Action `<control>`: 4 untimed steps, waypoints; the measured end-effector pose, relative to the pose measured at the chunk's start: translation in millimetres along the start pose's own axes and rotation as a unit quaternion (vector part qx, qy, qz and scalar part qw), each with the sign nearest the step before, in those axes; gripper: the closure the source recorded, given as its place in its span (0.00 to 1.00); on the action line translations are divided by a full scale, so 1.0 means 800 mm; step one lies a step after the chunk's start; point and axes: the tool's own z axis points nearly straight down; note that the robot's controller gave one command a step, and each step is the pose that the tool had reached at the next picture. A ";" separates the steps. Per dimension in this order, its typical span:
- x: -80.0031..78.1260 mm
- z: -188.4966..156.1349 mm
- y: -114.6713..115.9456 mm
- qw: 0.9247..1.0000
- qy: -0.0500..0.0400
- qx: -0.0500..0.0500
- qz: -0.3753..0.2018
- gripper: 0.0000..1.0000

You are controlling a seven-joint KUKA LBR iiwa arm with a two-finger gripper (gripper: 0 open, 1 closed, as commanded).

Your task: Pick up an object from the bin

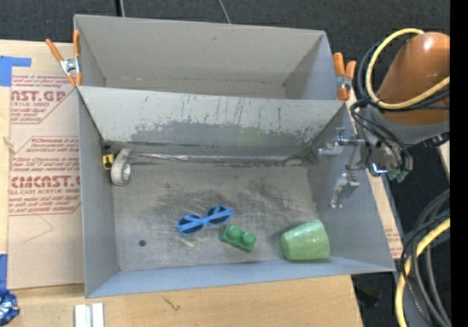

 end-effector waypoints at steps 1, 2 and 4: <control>0.075 0.042 0.005 0.999 0.004 -0.001 0.040 0.00; 0.062 0.164 0.085 0.998 -0.003 0.000 0.056 0.00; 0.063 0.003 0.078 0.999 -0.003 0.000 -0.046 1.00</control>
Offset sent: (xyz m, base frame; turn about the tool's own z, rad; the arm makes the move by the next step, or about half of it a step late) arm -0.0575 0.0026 -0.0317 0.0810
